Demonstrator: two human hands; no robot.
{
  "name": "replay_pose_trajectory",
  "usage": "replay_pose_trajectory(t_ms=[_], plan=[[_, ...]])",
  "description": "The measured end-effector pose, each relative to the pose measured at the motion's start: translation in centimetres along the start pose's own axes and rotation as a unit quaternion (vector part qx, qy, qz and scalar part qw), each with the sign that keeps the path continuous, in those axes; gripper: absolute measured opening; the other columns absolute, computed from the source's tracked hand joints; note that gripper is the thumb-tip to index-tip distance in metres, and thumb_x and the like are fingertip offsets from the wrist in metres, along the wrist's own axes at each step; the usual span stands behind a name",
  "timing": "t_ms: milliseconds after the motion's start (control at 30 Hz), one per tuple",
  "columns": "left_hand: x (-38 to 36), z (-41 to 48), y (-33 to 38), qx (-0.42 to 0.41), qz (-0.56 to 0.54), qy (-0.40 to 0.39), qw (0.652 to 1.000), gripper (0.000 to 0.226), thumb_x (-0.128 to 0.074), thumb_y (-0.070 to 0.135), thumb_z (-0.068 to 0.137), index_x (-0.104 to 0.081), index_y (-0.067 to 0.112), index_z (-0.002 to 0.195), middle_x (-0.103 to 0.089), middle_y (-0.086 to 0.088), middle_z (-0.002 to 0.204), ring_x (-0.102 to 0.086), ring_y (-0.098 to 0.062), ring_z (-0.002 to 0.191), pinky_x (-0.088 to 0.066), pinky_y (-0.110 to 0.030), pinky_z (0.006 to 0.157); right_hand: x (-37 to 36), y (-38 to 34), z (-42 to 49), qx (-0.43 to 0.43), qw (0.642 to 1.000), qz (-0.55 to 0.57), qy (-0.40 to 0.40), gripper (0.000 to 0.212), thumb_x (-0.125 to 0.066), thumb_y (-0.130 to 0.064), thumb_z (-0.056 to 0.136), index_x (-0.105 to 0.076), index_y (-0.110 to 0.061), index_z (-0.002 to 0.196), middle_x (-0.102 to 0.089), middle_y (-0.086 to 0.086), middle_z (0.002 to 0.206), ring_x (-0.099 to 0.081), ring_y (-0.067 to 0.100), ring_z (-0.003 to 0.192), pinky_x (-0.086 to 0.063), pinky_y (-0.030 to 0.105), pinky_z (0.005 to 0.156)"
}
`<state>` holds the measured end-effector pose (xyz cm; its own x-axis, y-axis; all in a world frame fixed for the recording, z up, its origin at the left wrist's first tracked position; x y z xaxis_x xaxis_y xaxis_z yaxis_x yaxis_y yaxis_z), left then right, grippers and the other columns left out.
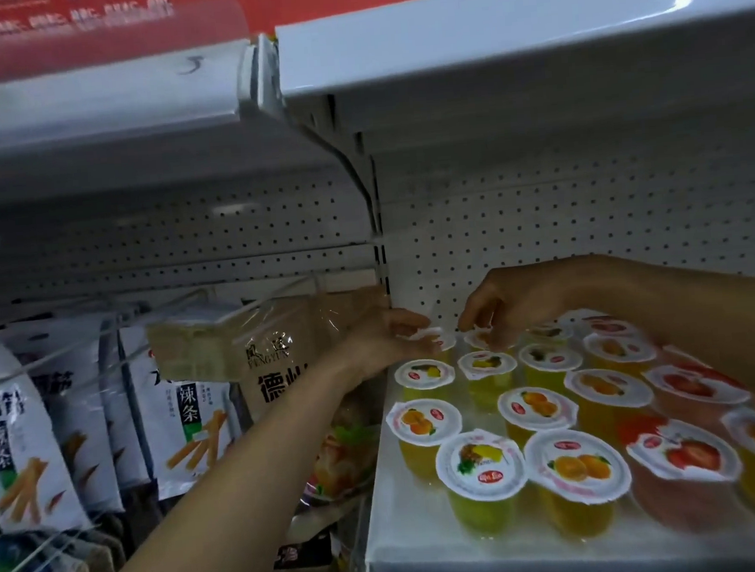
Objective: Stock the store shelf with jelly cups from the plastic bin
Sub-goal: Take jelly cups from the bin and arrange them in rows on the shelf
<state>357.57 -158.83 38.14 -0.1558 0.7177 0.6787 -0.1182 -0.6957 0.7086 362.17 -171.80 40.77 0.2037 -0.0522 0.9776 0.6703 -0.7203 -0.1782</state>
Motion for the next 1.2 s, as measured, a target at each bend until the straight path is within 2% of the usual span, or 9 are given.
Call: replay_pose_trajectory(t_ms=[167, 300, 433, 633, 733, 833, 933, 1100, 1200], plan=[[-0.5, 0.8, -0.5, 0.0, -0.014, -0.012, 1.0, 0.048, -0.08, 0.031, 0.079, -0.065, 0.02, 0.123, -0.062, 0.006, 0.114, -0.061, -0.007, 0.1, -0.05, -0.019, 0.087, -0.4, 0.6, 0.4, -0.007, 1.0, 0.004, -0.03, 0.051, -0.073, -0.01, 0.078, -0.063, -0.026, 0.124, -0.066, -0.003, 0.117, -0.061, 0.009, 0.104, -0.05, 0.021, 0.09], [-0.3, 1.2, -1.1, 0.006, -0.006, -0.002, 1.0, 0.047, -0.08, 0.032, 0.079, -0.065, 0.02, 0.123, -0.06, 0.005, 0.117, -0.061, -0.01, 0.105, -0.05, -0.023, 0.091, -1.0, 0.6, 0.5, 0.011, 0.999, 0.017, -0.035, 0.054, -0.083, -0.016, 0.072, -0.063, -0.035, 0.119, -0.062, -0.008, 0.117, -0.062, 0.011, 0.104, -0.051, 0.03, 0.097], [0.6, 0.9, -2.3, 0.021, -0.018, 0.011, 1.0, 0.048, -0.08, 0.028, 0.079, -0.065, 0.017, 0.123, -0.063, -0.002, 0.125, -0.06, -0.015, 0.112, -0.049, -0.033, 0.102, -0.6, 0.2, 0.9, 0.039, 0.998, 0.045, 0.014, 0.048, -0.083, -0.017, 0.073, -0.065, -0.032, 0.116, -0.065, -0.007, 0.116, -0.064, 0.012, 0.103, -0.053, 0.034, 0.094], [2.1, 0.5, -3.0, 0.021, -0.015, 0.028, 0.999, 0.048, -0.079, 0.023, 0.081, -0.065, 0.014, 0.126, -0.061, 0.0, 0.127, -0.055, -0.008, 0.107, -0.042, -0.016, 0.088, -0.6, -0.7, 1.7, 0.06, 0.993, 0.065, 0.077, 0.03, -0.069, -0.012, 0.087, -0.068, -0.016, 0.117, -0.066, -0.004, 0.116, -0.06, 0.005, 0.098, -0.05, 0.021, 0.091], [2.0, 0.4, -3.0, 0.02, -0.012, 0.026, 0.999, 0.047, -0.077, 0.023, 0.082, -0.065, 0.016, 0.127, -0.061, 0.001, 0.126, -0.056, -0.007, 0.105, -0.044, -0.009, 0.075, -0.6, -0.9, 1.7, 0.06, 0.993, 0.07, 0.075, 0.029, -0.069, -0.009, 0.086, -0.069, -0.017, 0.114, -0.068, -0.005, 0.112, -0.061, 0.005, 0.095, -0.051, 0.02, 0.088], [1.9, 0.5, -2.9, 0.017, -0.012, 0.024, 1.0, 0.047, -0.078, 0.024, 0.081, -0.065, 0.018, 0.126, -0.062, 0.0, 0.128, -0.058, -0.009, 0.106, -0.046, -0.011, 0.08, -0.7, -0.8, 1.5, 0.056, 0.993, 0.069, 0.072, 0.03, -0.07, -0.01, 0.086, -0.069, -0.018, 0.115, -0.067, -0.007, 0.111, -0.06, 0.003, 0.096, -0.05, 0.019, 0.087], [1.8, 0.5, -2.8, 0.013, 0.0, 0.017, 1.0, 0.047, -0.077, 0.025, 0.083, -0.064, 0.018, 0.127, -0.061, 0.002, 0.127, -0.056, -0.008, 0.106, -0.044, -0.008, 0.075, -0.7, -0.7, 1.5, 0.053, 0.993, 0.077, 0.074, 0.03, -0.071, -0.013, 0.086, -0.069, -0.021, 0.114, -0.066, -0.009, 0.111, -0.059, 0.001, 0.095, -0.048, 0.017, 0.085], [1.6, 0.4, -2.5, 0.003, 0.008, 0.017, 1.0, 0.045, -0.076, 0.025, 0.084, -0.064, 0.017, 0.127, -0.061, -0.001, 0.13, -0.056, -0.011, 0.113, -0.045, -0.021, 0.094, -0.8, -0.4, 1.3, 0.039, 0.992, 0.075, 0.09, 0.028, -0.071, -0.019, 0.086, -0.069, -0.021, 0.114, -0.066, -0.008, 0.112, -0.059, 0.005, 0.101, -0.047, 0.019, 0.087], [1.5, 0.0, -2.6, 0.011, -0.008, 0.012, 1.0, 0.047, -0.075, 0.03, 0.084, -0.063, 0.018, 0.128, -0.059, 0.0, 0.133, -0.055, -0.012, 0.116, -0.044, -0.02, 0.092, -0.9, -0.3, 1.1, 0.028, 0.993, 0.073, 0.085, 0.029, -0.069, -0.023, 0.088, -0.068, -0.024, 0.117, -0.064, -0.007, 0.121, -0.057, 0.009, 0.108, -0.046, 0.022, 0.092]])
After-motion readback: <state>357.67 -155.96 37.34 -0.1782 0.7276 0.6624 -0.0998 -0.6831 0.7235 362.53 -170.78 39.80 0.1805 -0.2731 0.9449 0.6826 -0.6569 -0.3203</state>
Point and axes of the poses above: each hand's wrist, its own z-axis towards the middle knuckle, its own x-axis out of the back of the hand, y = z × x, the point moved 10 cm from there along z, towards the middle knuckle
